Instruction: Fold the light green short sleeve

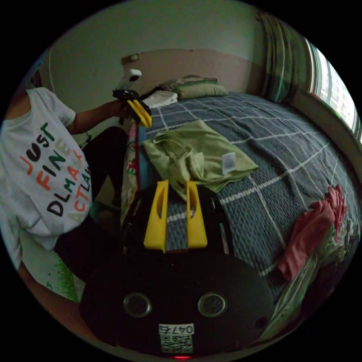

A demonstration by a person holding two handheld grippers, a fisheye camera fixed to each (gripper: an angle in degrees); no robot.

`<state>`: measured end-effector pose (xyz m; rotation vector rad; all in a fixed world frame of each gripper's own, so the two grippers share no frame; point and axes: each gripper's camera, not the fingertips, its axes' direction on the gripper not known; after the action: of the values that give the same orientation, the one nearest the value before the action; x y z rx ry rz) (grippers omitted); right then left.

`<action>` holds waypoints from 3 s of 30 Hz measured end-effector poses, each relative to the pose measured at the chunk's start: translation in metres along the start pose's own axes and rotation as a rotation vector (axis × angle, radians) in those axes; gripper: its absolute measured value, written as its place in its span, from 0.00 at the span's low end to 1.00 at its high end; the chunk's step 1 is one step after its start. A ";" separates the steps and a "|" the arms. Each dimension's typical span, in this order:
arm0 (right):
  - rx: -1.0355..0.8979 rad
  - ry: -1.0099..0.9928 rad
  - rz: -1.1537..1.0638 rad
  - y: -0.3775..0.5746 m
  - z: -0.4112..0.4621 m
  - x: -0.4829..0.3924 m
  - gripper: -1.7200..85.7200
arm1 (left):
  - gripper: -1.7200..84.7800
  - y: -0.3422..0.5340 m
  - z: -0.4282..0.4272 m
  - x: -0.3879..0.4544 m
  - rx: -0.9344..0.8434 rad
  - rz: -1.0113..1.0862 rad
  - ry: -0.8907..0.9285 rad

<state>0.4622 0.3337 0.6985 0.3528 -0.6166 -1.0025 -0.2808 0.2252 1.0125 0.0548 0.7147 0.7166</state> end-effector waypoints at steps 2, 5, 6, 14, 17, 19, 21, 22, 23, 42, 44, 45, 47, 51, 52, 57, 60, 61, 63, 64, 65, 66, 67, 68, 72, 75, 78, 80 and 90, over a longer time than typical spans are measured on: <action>0.060 0.037 0.011 -0.002 -0.022 -0.010 0.07 | 0.04 0.008 -0.011 0.005 0.065 -0.023 -0.020; 0.105 0.139 -0.007 -0.025 -0.039 -0.018 0.10 | 0.09 -0.005 -0.014 0.016 0.088 0.015 -0.110; 0.103 0.156 -0.005 -0.036 -0.036 -0.017 0.10 | 0.11 -0.014 -0.006 0.022 0.052 0.051 -0.171; -0.133 -0.027 0.183 -0.053 0.019 0.020 0.03 | 0.09 -0.029 0.073 0.012 -0.235 0.005 -0.056; -0.152 -0.119 0.122 -0.047 0.012 -0.005 0.02 | 0.03 -0.006 0.077 0.030 -0.282 0.038 -0.102; -0.135 -0.112 0.066 -0.041 -0.002 -0.024 0.02 | 0.02 0.016 0.073 0.046 -0.296 0.089 -0.106; -0.146 -0.097 -0.006 -0.029 -0.018 -0.047 0.02 | 0.01 0.032 0.072 0.055 -0.314 0.101 -0.078; -0.154 -0.087 -0.020 -0.026 -0.021 -0.052 0.02 | 0.01 0.042 0.073 0.060 -0.330 0.109 -0.061; -0.180 -0.072 -0.039 -0.019 -0.026 -0.060 0.02 | 0.01 0.047 0.073 0.062 -0.337 0.111 -0.051; -0.061 0.312 0.045 -0.032 -0.074 -0.095 0.05 | 0.10 0.071 0.103 0.073 -0.038 -0.218 -0.289; 0.059 0.350 0.139 -0.031 -0.105 -0.078 0.07 | 0.11 0.084 0.086 0.073 0.049 -0.321 -0.268; 0.067 0.374 0.183 -0.029 -0.115 -0.063 0.08 | 0.11 0.094 0.083 0.072 0.059 -0.381 -0.239; 0.026 0.389 0.226 -0.028 -0.118 -0.037 0.11 | 0.12 0.108 0.091 0.072 0.038 -0.444 -0.215; -0.031 0.223 0.309 -0.023 -0.103 0.011 0.15 | 0.12 0.127 0.106 0.076 0.101 -0.567 -0.215; -0.029 0.181 0.302 -0.023 -0.103 0.013 0.15 | 0.12 0.129 0.105 0.079 0.144 -0.583 -0.207; -0.009 0.160 0.102 -0.009 -0.128 -0.037 0.14 | 0.11 0.124 0.113 0.097 0.121 -0.482 -0.195; -0.014 0.190 0.105 0.007 -0.138 -0.051 0.14 | 0.09 0.107 0.132 0.119 0.130 -0.332 -0.092; -0.018 0.191 0.105 0.008 -0.138 -0.052 0.13 | 0.09 0.096 0.145 0.130 0.121 -0.275 -0.084; -0.073 0.242 0.112 0.008 -0.133 -0.054 0.12 | 0.10 0.080 0.170 0.146 0.045 -0.216 -0.199; -0.092 0.271 0.124 0.007 -0.132 -0.053 0.11 | 0.10 0.073 0.189 0.154 -0.035 -0.187 -0.337; -0.116 0.348 0.175 0.006 -0.133 -0.049 0.10 | 0.10 0.071 0.198 0.157 -0.078 -0.169 -0.397; -0.093 0.408 0.240 0.008 -0.139 -0.044 0.09 | 0.09 0.072 0.214 0.161 -0.162 -0.140 -0.473; -0.063 0.416 0.264 0.010 -0.145 -0.042 0.09 | 0.08 0.077 0.225 0.163 -0.217 -0.133 -0.486; 0.006 0.394 0.308 0.013 -0.156 -0.038 0.09 | 0.08 0.081 0.226 0.164 -0.216 -0.136 -0.474; 0.112 0.277 0.426 0.027 -0.177 -0.023 0.06 | 0.04 0.105 0.211 0.171 -0.168 -0.211 -0.444; 0.105 0.200 0.466 0.036 -0.176 -0.016 0.04 | 0.03 0.123 0.206 0.176 -0.216 -0.226 -0.460; 0.047 0.199 0.342 0.027 -0.160 -0.034 0.03 | 0.02 0.138 0.197 0.187 -0.197 -0.234 -0.428; -0.024 0.243 0.244 0.018 -0.144 -0.049 0.02 | 0.02 0.143 0.190 0.194 -0.181 -0.232 -0.443; -0.230 0.243 0.186 0.009 -0.069 -0.069 0.03 | 0.02 0.132 0.217 0.214 -0.255 -0.174 -0.486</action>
<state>0.4844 0.3979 0.6280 0.2048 -0.3039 -0.8261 -0.1102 0.4987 1.0916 -0.0645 0.1583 0.5906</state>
